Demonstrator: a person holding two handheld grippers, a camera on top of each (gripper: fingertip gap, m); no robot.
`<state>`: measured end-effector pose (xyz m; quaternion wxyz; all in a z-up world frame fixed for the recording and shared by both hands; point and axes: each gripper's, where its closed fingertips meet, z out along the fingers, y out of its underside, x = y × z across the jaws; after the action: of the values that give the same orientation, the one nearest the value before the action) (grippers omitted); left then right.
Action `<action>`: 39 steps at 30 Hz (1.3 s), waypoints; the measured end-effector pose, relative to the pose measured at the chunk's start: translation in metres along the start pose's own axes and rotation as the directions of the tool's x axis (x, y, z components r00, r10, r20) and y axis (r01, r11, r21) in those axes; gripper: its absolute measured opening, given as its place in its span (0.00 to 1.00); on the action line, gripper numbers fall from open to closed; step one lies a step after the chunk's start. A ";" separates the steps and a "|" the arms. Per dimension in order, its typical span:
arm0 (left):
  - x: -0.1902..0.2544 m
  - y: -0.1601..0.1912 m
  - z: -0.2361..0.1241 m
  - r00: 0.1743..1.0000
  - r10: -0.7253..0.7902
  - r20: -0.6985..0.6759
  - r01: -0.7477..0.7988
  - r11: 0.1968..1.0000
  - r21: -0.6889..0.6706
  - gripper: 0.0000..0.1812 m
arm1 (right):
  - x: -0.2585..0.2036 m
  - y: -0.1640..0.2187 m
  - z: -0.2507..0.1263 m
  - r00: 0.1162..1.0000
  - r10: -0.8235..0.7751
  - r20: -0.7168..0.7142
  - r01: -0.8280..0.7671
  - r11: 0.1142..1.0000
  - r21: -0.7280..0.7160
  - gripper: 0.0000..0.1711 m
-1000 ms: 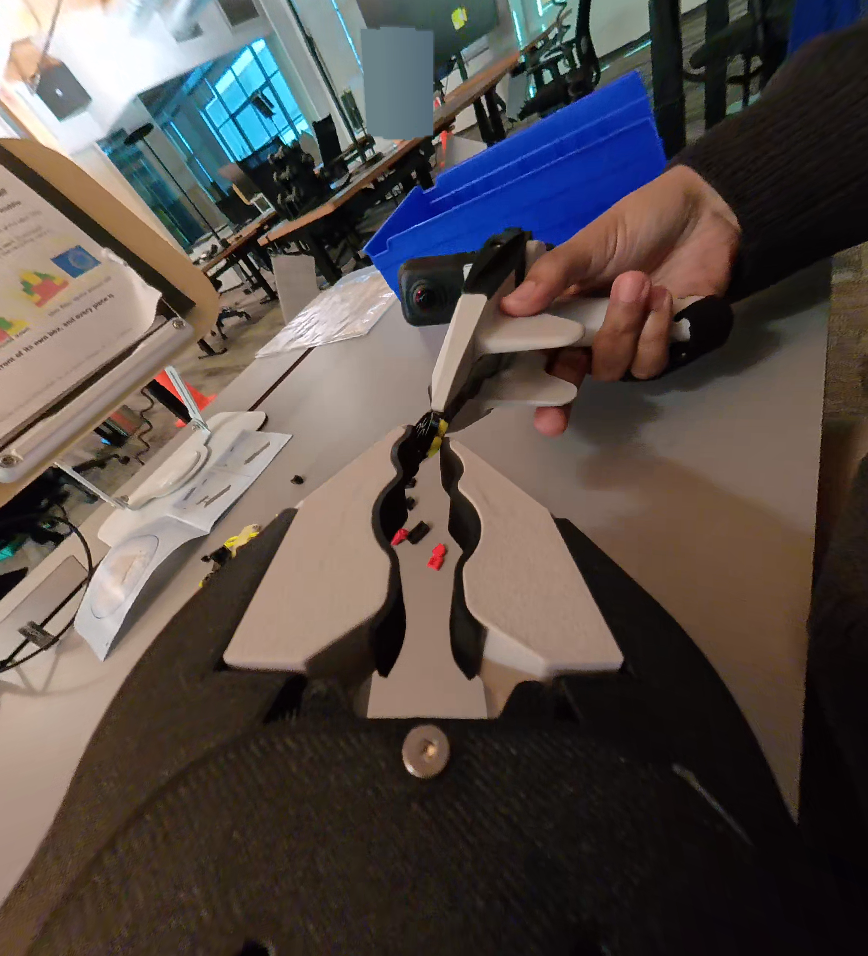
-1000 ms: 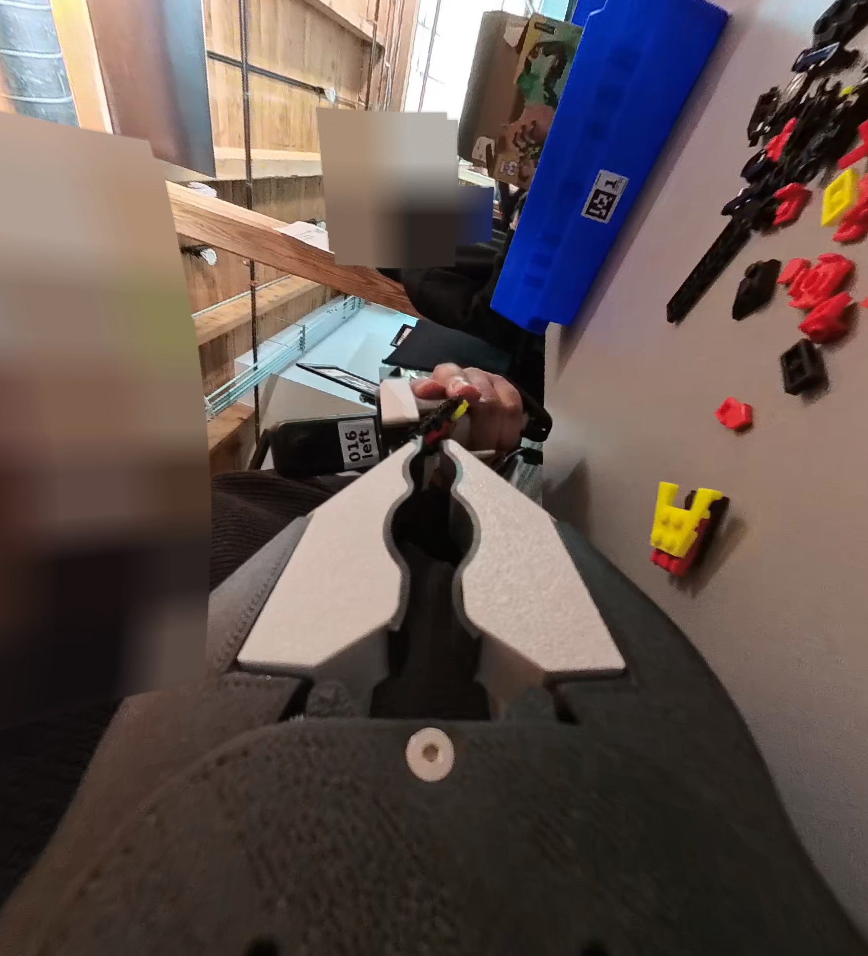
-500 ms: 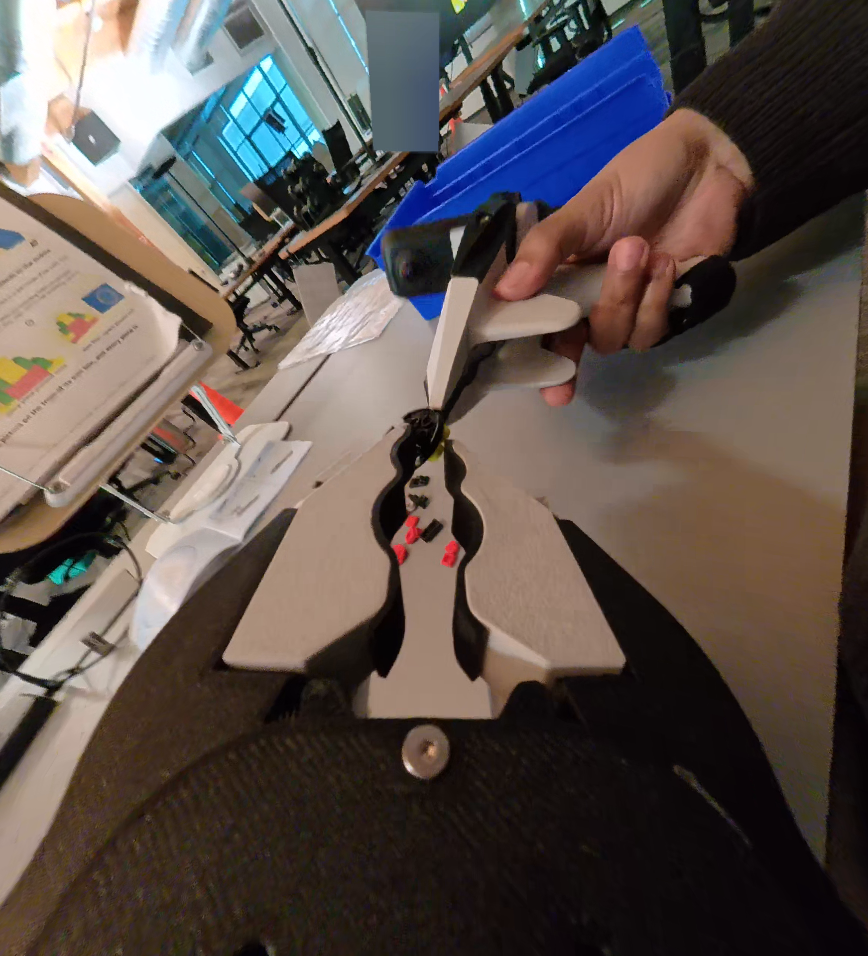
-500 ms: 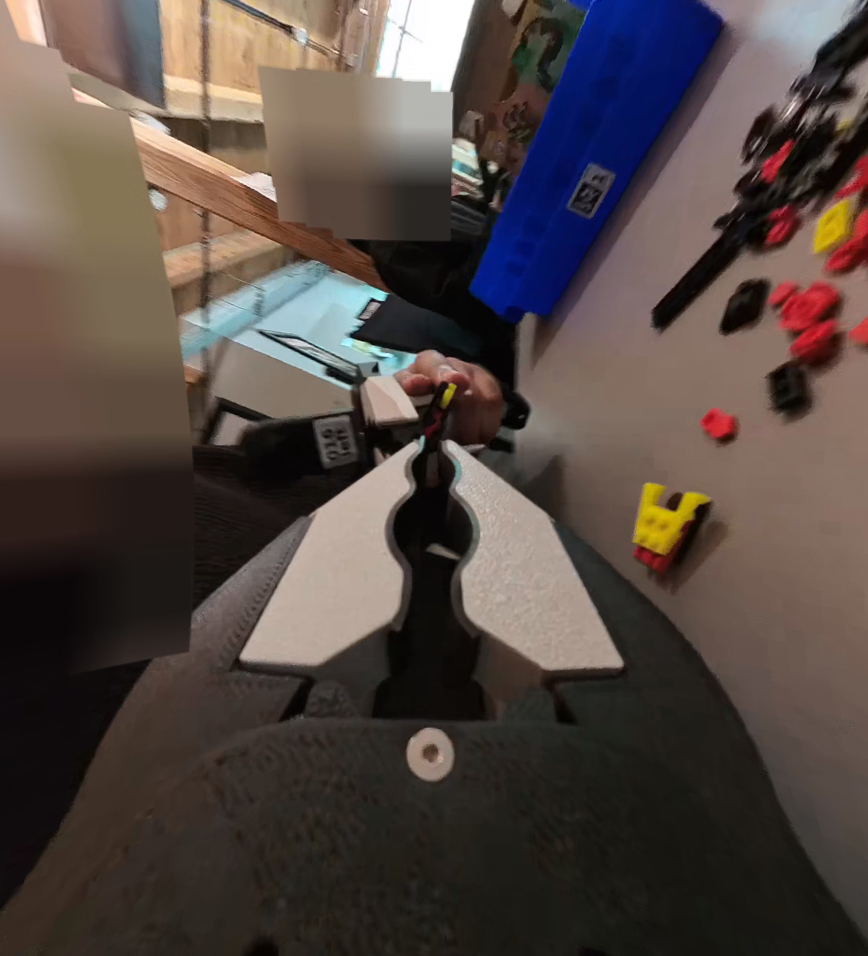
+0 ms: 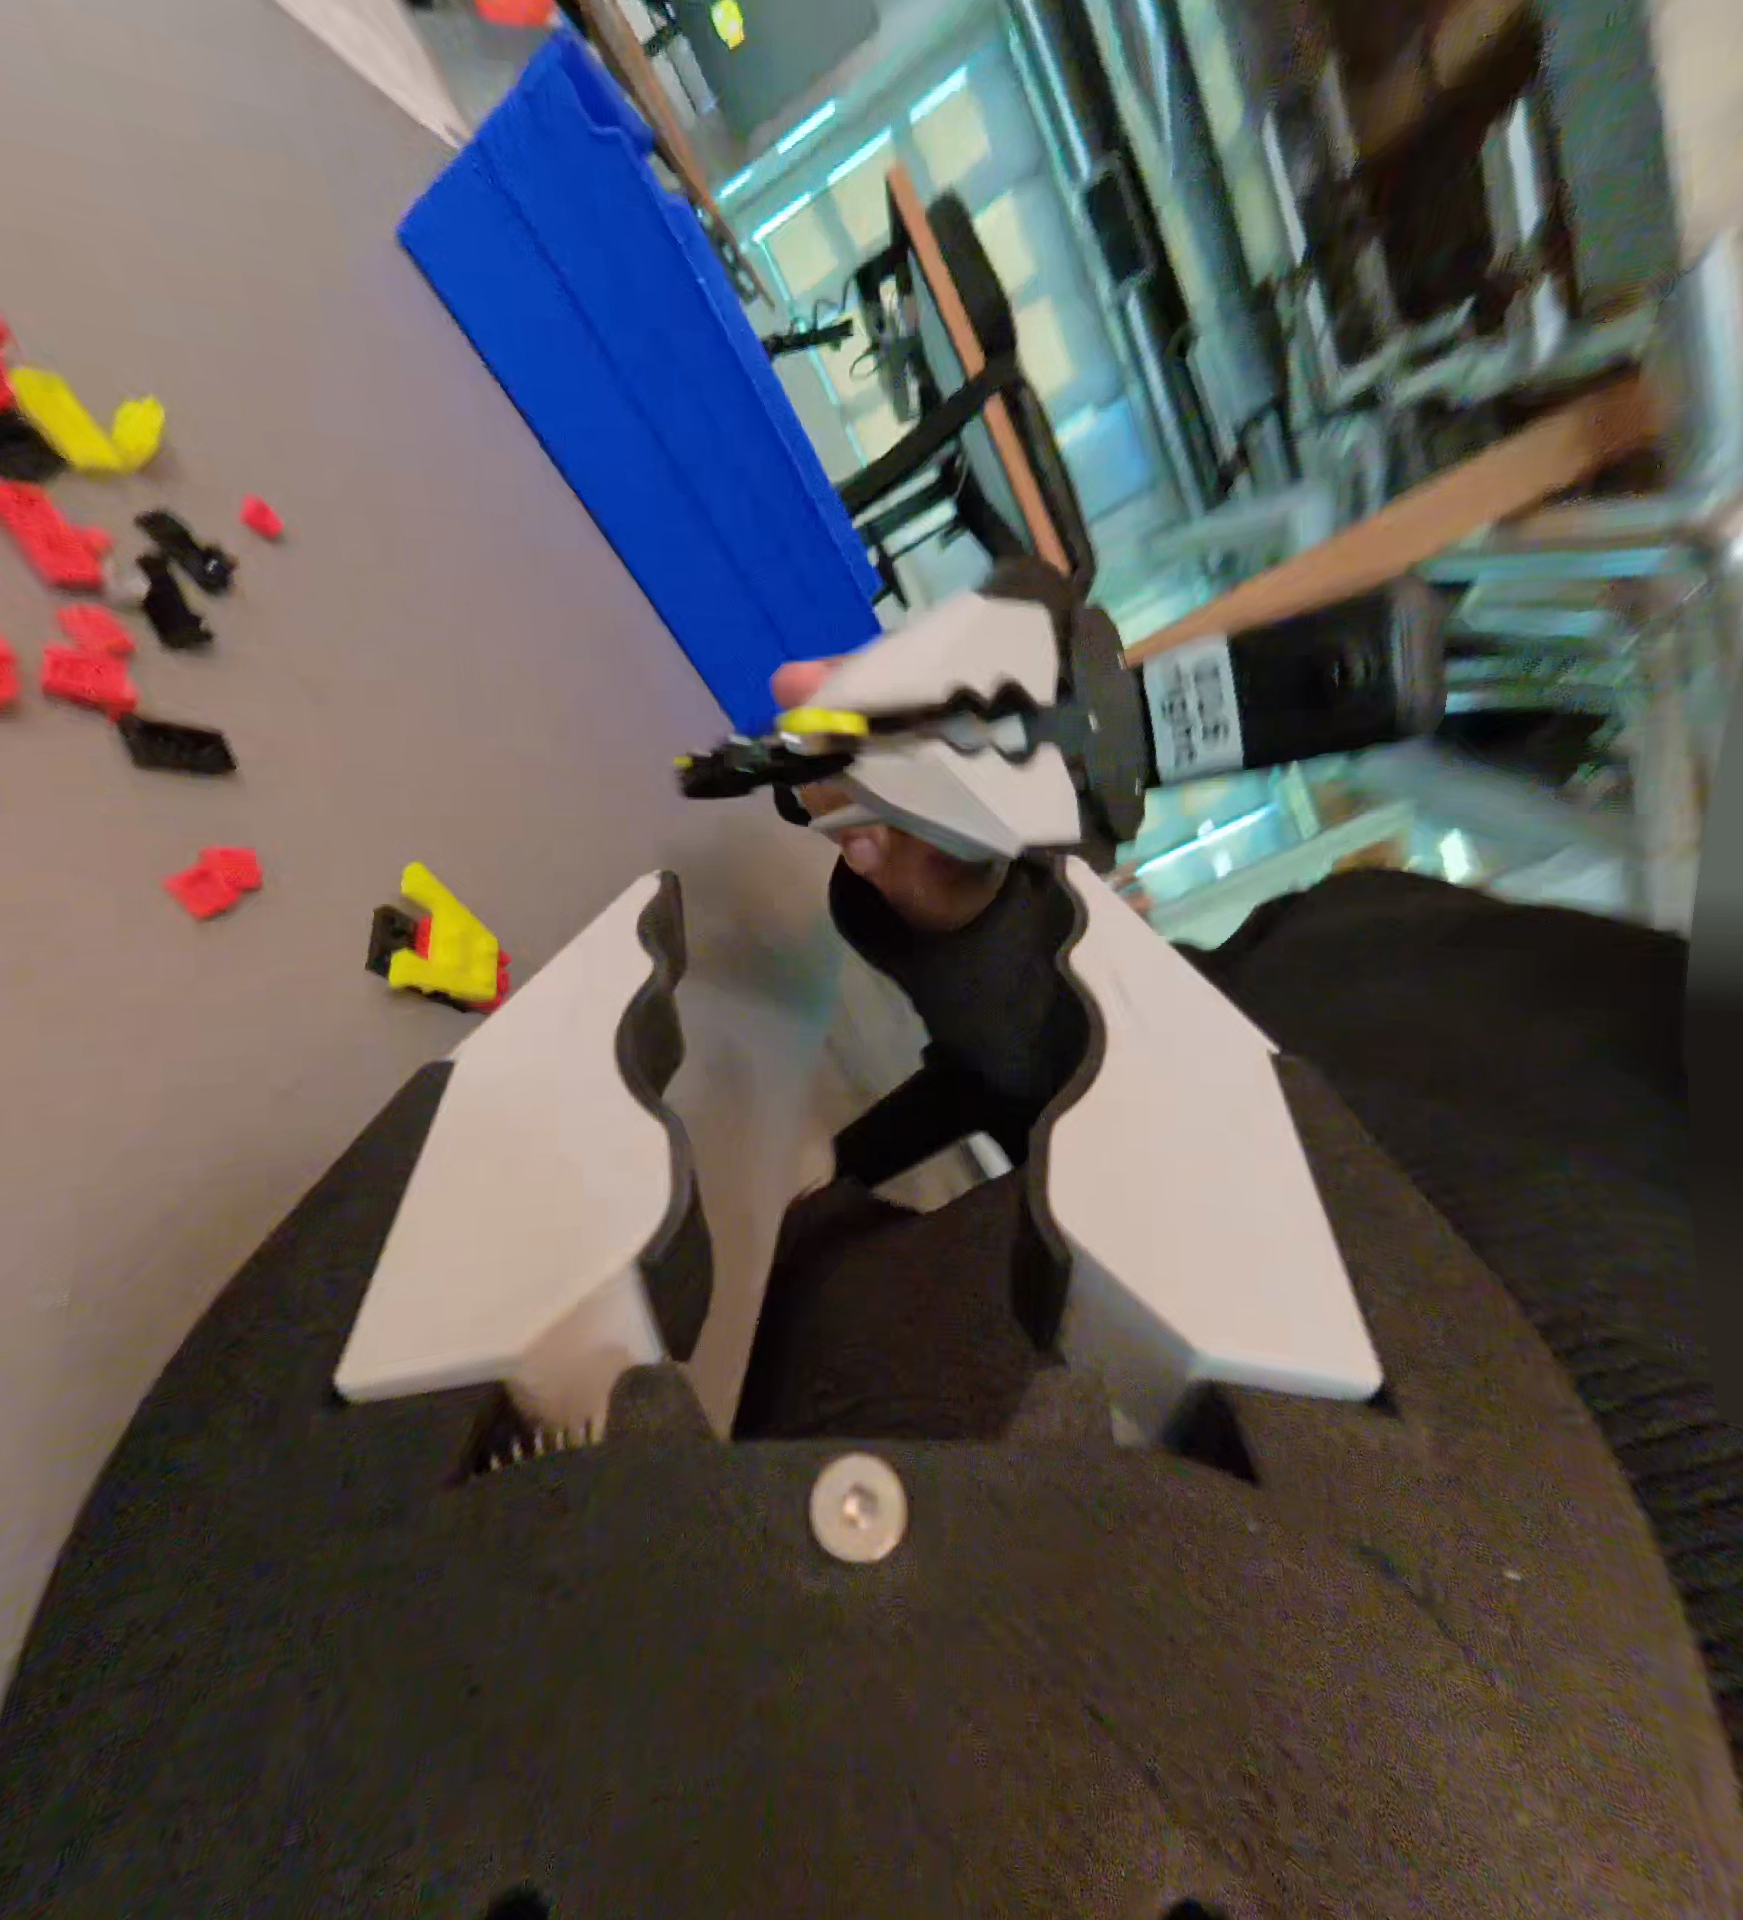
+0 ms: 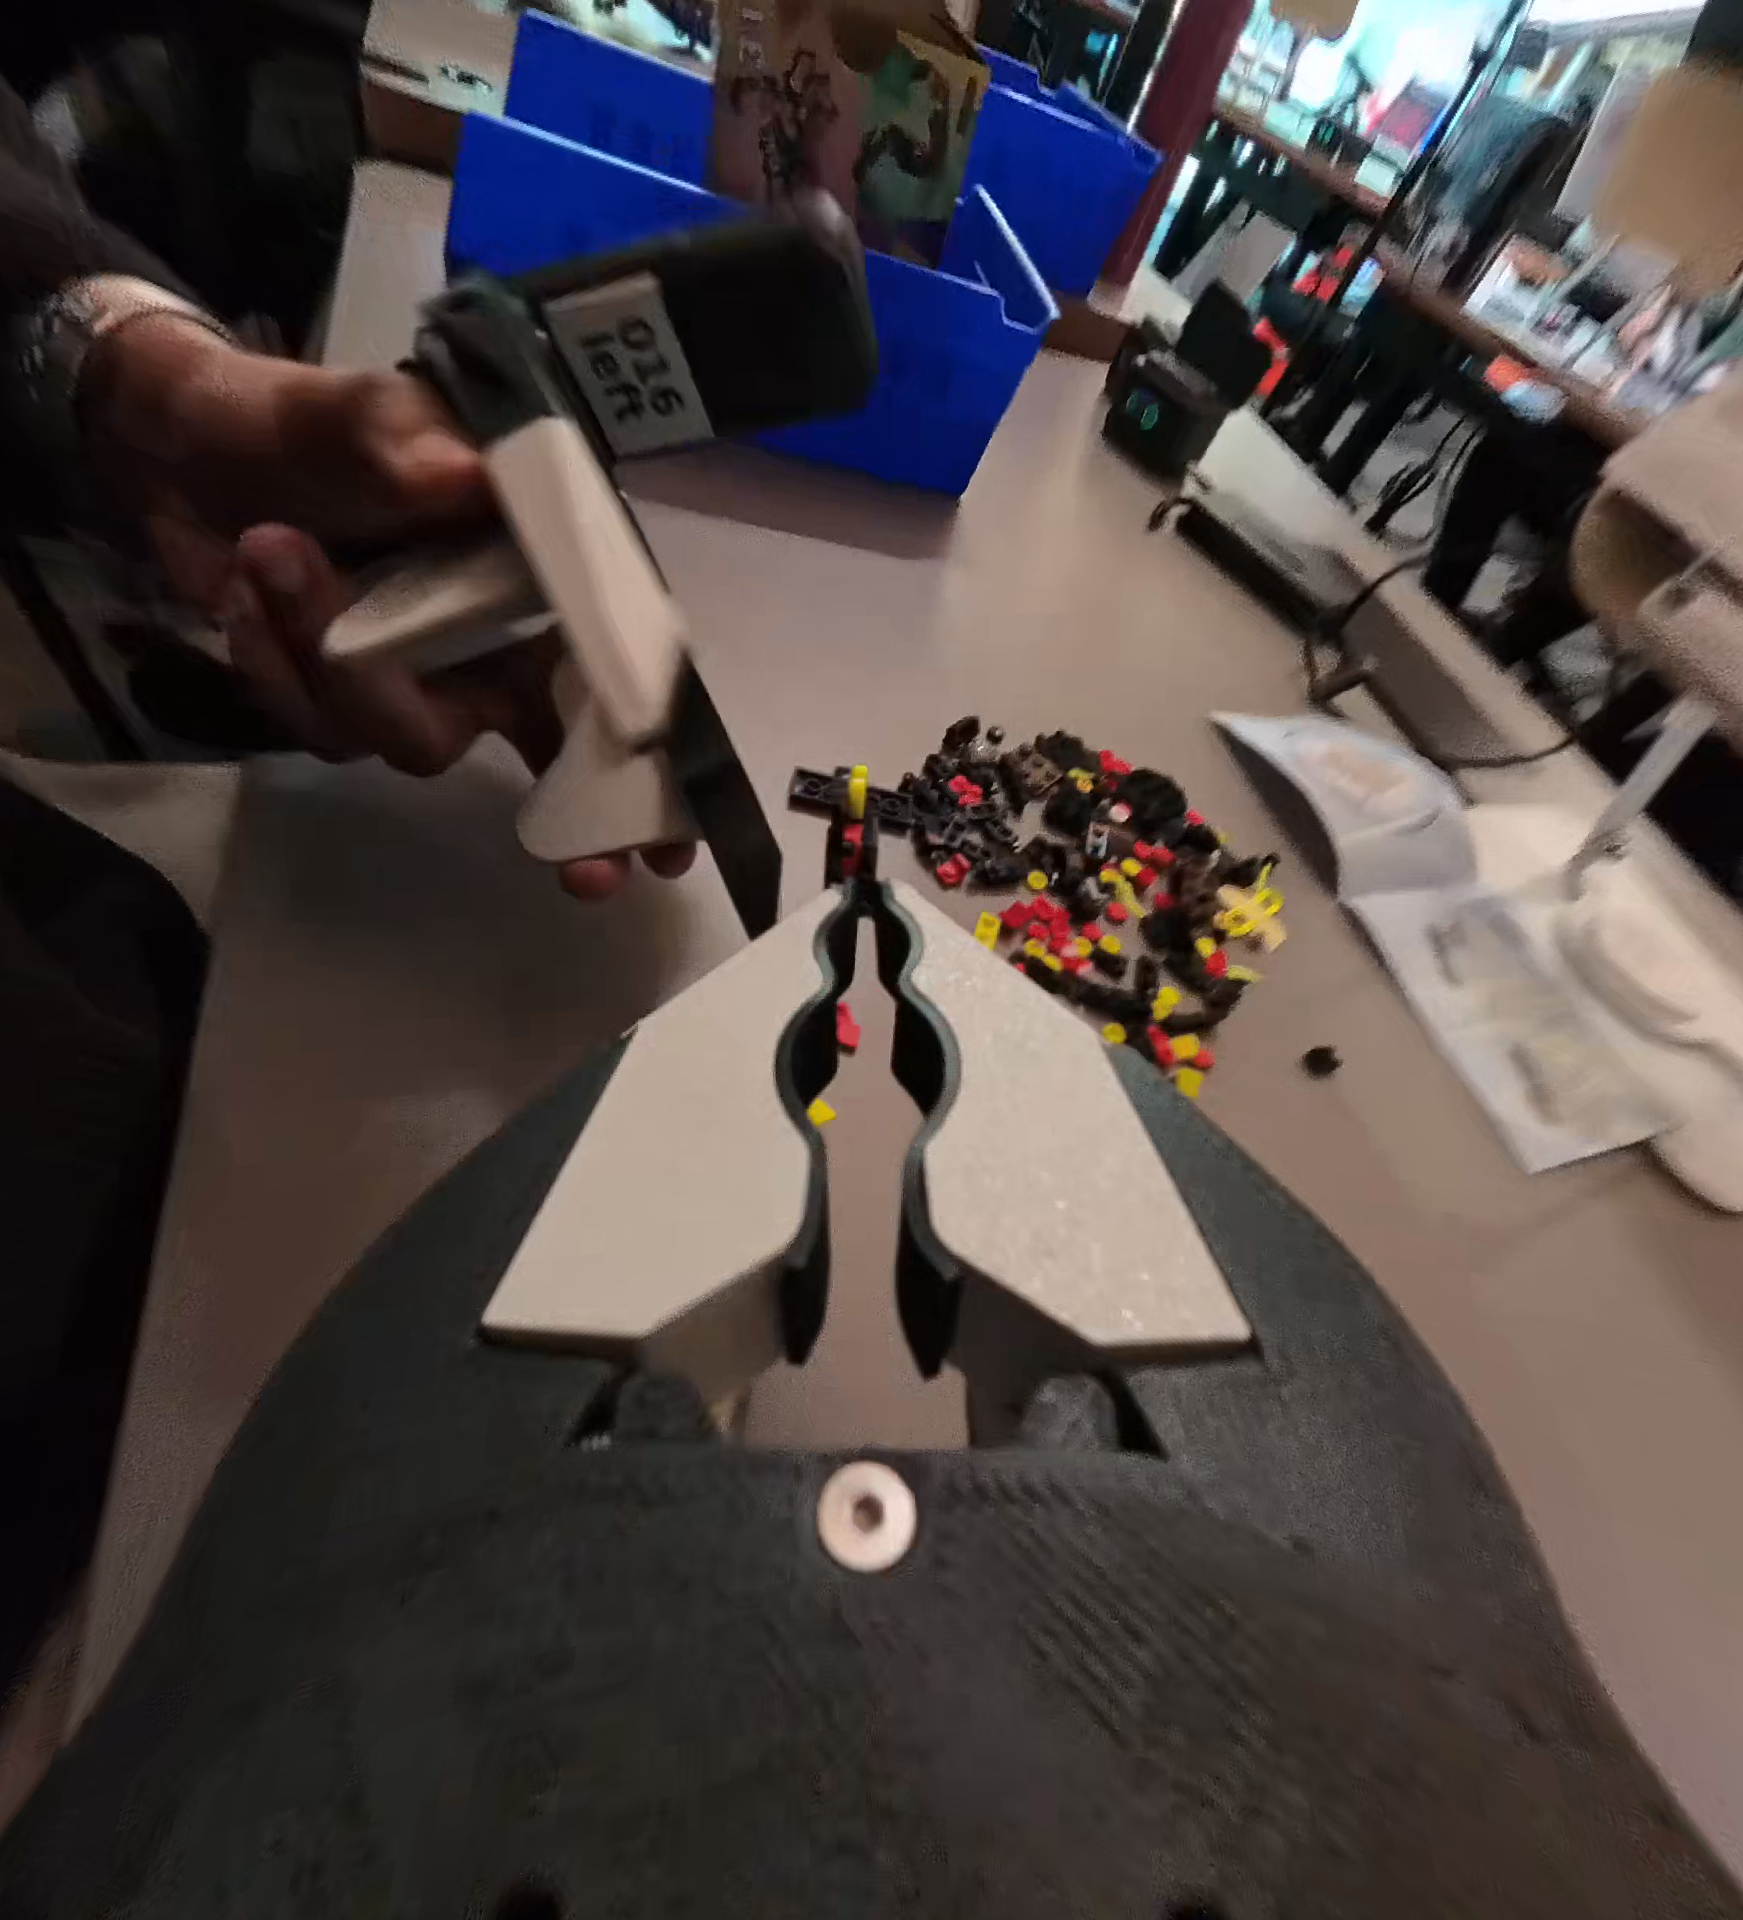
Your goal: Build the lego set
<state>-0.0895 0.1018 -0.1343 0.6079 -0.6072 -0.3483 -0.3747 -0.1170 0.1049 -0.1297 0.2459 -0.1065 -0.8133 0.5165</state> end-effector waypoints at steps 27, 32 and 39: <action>-0.012 -0.010 -0.017 0.953 -0.280 -0.113 0.287 0.957 0.052 0.01 | -0.018 0.001 0.003 0.782 -0.612 -0.122 0.598 0.791 -0.131 0.02; -0.017 -0.009 -0.017 0.965 -0.251 -0.071 0.255 0.966 0.049 0.01 | -0.018 0.005 0.005 0.758 -0.641 -0.118 0.624 0.766 -0.155 0.02; -0.021 -0.018 -0.022 0.995 -0.088 0.038 0.084 0.992 0.096 0.01 | -0.001 0.006 0.005 0.996 -0.067 -0.063 0.068 0.998 0.019 0.14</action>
<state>-0.1164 0.0809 -0.1443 0.6117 -0.5699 -0.4042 -0.3710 -0.1194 0.1034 -0.1368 0.2895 -0.0924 -0.8028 0.5130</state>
